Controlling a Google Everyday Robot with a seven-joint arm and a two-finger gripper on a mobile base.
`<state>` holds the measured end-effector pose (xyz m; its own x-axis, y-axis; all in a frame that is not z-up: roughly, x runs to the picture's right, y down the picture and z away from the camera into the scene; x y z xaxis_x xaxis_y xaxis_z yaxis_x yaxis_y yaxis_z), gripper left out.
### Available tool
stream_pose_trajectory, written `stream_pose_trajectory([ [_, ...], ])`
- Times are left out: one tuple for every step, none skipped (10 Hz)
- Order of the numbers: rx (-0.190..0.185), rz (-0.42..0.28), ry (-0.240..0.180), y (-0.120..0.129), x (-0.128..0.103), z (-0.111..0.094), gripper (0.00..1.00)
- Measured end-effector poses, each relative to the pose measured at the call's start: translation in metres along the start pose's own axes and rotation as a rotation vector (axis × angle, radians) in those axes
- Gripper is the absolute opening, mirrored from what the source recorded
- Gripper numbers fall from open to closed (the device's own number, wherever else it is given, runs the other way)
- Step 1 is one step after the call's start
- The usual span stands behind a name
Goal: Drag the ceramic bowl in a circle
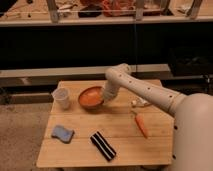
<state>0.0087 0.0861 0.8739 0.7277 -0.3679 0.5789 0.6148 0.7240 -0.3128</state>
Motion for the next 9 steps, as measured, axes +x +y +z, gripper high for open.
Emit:
stream_pose_trajectory([
  [0.008,0.046,-0.003,0.011,0.023,-0.006,0.01],
  [0.015,0.079,-0.004,0.019,0.038,-0.010,0.01],
  [0.019,0.108,-0.005,0.027,0.051,-0.013,0.01],
  [0.024,0.142,-0.004,0.036,0.064,-0.017,0.01],
  [0.025,0.179,-0.003,0.049,0.075,-0.019,0.01],
  [0.024,0.191,-0.003,0.055,0.077,-0.019,0.01],
  [0.020,0.195,-0.005,0.065,0.073,-0.017,0.01],
  [0.022,0.203,-0.006,0.078,0.068,-0.018,0.01],
  [0.026,0.215,-0.008,0.099,0.061,-0.021,0.01],
])
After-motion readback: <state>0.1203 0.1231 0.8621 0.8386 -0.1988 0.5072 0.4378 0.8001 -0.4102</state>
